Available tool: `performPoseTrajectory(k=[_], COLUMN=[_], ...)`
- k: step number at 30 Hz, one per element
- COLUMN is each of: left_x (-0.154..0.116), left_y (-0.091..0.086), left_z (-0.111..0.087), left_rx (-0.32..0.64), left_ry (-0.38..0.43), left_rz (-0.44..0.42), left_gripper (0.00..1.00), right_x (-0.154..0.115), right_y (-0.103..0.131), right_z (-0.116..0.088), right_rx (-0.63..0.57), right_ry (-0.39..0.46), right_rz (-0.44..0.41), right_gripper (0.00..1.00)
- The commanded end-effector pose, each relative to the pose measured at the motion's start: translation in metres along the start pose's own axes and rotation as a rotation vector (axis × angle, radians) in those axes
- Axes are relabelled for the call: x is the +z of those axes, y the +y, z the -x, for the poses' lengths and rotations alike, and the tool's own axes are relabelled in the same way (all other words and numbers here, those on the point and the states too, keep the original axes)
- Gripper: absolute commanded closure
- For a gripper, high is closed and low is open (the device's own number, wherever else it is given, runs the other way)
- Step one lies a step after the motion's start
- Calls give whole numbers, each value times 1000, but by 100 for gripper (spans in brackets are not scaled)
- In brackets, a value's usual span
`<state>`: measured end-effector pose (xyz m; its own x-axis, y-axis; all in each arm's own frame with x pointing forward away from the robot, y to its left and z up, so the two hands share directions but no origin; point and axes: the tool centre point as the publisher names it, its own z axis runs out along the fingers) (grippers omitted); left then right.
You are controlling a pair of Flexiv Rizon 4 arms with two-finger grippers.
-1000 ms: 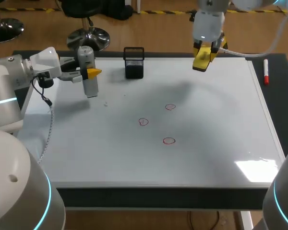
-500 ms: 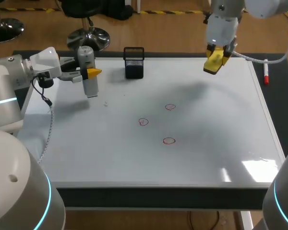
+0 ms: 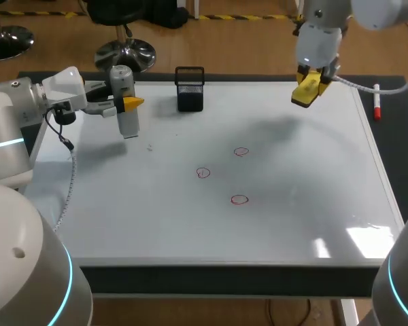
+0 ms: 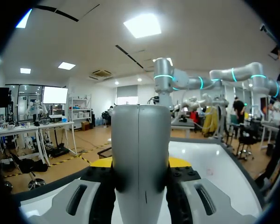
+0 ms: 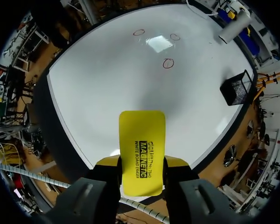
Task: Pick up the inspection probe, press it on each red-marked spot on the whiteboard one by one, put down the probe, pick up the eraser, and wipe off all the red marks.
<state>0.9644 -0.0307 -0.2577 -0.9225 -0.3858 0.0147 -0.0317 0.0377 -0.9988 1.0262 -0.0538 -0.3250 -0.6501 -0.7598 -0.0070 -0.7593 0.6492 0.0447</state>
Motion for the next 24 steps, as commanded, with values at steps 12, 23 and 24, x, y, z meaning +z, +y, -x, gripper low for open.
performPoseTrajectory(k=[12, 23, 24], left_x=[1, 1, 1], left_y=[0, 0, 0], left_z=[0, 0, 0], left_rx=[2, 2, 2], left_ry=[-3, -3, -3], left_rz=[-2, -2, -2], left_gripper=[100, 100, 100], right_x=[-5, -5, -5], right_y=[-3, -3, -3], right_z=[-2, -2, -2], right_rx=[38, 38, 38], right_ry=[-34, -34, -34], right_rz=[7, 7, 7], right_gripper=[100, 100, 100])
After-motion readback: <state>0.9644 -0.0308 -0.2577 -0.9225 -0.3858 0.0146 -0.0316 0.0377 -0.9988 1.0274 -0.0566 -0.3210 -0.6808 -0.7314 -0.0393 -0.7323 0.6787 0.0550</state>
